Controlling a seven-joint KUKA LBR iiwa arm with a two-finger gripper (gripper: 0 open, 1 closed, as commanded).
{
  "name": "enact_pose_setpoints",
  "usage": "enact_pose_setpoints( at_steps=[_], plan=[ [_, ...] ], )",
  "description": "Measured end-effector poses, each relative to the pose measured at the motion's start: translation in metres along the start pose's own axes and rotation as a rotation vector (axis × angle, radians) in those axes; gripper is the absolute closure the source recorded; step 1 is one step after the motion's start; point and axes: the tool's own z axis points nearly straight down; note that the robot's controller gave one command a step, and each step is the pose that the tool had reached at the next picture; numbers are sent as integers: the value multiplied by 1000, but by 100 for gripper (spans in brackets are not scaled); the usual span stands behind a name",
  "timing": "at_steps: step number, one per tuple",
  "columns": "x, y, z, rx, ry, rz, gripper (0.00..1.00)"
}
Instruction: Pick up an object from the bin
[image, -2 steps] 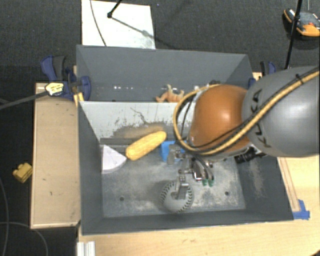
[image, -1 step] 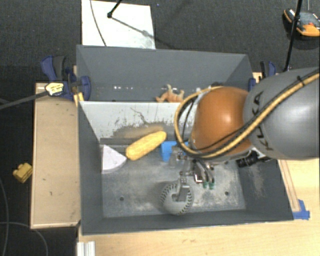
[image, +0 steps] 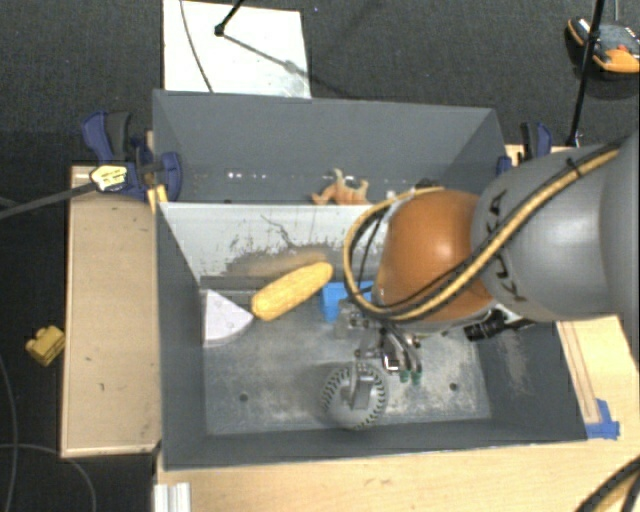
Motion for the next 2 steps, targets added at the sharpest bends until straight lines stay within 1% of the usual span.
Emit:
enact_pose_setpoints(
  at_steps=[1, 2],
  plan=[
    [8, -6, 24, -1, 2, 140, 0],
    [4, -10, 53, -4, 2, 107, 0]
  ],
)
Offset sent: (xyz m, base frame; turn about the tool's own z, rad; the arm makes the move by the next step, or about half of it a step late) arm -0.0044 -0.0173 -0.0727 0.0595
